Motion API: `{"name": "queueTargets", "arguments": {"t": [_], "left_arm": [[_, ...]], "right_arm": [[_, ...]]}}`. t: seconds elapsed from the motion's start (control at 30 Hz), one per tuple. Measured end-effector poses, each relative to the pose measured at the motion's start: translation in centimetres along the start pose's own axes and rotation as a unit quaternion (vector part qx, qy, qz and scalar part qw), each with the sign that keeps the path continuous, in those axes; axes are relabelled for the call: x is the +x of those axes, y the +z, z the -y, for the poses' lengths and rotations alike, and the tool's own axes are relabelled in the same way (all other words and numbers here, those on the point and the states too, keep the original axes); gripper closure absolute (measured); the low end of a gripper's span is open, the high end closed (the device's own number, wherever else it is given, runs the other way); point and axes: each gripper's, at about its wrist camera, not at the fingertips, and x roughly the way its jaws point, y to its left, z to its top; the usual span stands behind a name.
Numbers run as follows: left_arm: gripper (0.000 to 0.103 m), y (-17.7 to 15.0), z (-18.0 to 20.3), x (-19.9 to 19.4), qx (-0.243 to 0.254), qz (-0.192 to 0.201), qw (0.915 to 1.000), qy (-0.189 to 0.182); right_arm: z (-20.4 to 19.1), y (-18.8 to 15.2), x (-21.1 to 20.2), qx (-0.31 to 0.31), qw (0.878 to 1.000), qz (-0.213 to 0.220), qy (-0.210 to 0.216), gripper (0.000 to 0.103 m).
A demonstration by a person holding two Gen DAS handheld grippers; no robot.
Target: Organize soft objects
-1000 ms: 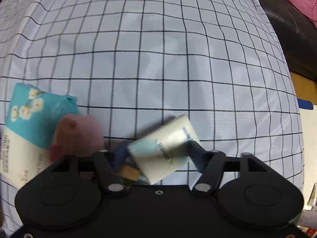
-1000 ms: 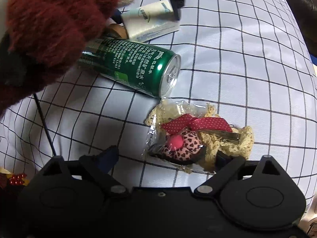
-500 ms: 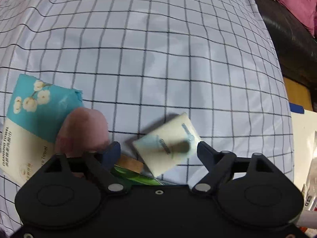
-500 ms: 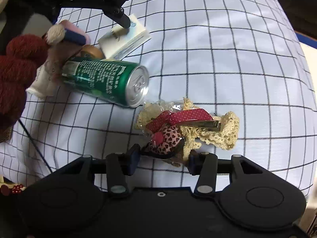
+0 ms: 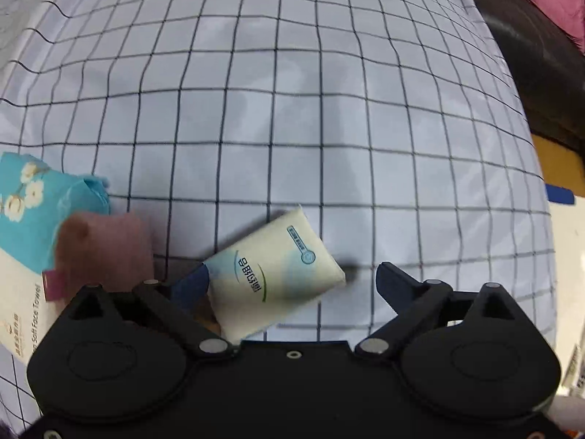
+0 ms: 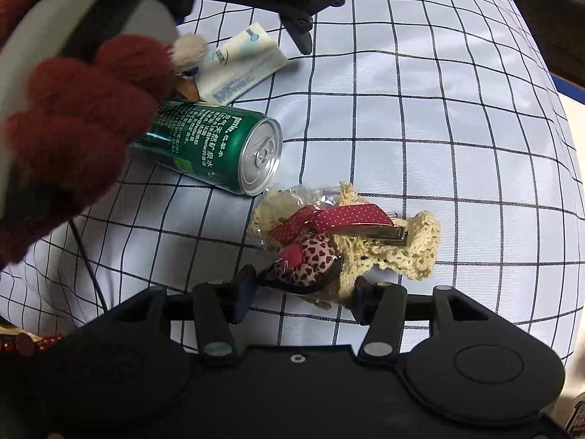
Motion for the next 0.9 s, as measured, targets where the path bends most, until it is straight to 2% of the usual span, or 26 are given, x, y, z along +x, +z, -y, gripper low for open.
{"name": "queueTargets", "arguments": {"t": [0.07, 0.2, 0.33, 0.5, 0.53, 0.6, 0.73, 0.9], "left_arm": [[0.009, 0.5, 0.3, 0.2, -0.004, 0.019, 0.9998, 0.008], [0.009, 1.7, 1.2, 0.9, -0.001, 0.041, 0.9991, -0.008], [0.009, 2.4, 3.0, 1.4, 0.026, 0.054, 0.9978, -0.028], [0.009, 3.1, 3.7, 0.1, 0.045, 0.072, 0.9956, -0.039], [0.009, 3.0, 3.7, -0.2, 0.047, 0.069, 0.9957, -0.041], [0.009, 3.2, 3.7, 0.2, 0.050, 0.039, 0.9977, -0.026], [0.009, 2.4, 2.3, 1.1, 0.026, -0.015, 0.9993, -0.023], [0.009, 2.2, 2.1, 1.5, 0.002, -0.036, 0.9990, -0.027]], "right_arm": [[0.0, 0.0, -0.1, -0.007, 1.000, 0.003, -0.001, 0.050], [-0.1, -0.2, 0.4, -0.017, 1.000, 0.009, -0.003, 0.050], [-0.2, -0.4, 0.6, -0.014, 1.000, 0.009, 0.003, 0.050], [0.1, -0.1, 0.2, -0.007, 1.000, 0.007, 0.010, 0.051], [0.1, -0.1, 0.2, -0.007, 1.000, 0.007, 0.010, 0.051], [0.2, -0.1, 0.1, -0.007, 1.000, 0.007, 0.010, 0.052], [0.3, -0.1, -0.1, -0.004, 1.000, 0.005, 0.008, 0.051], [0.0, 0.0, 0.2, -0.007, 1.000, 0.004, 0.001, 0.050]]}}
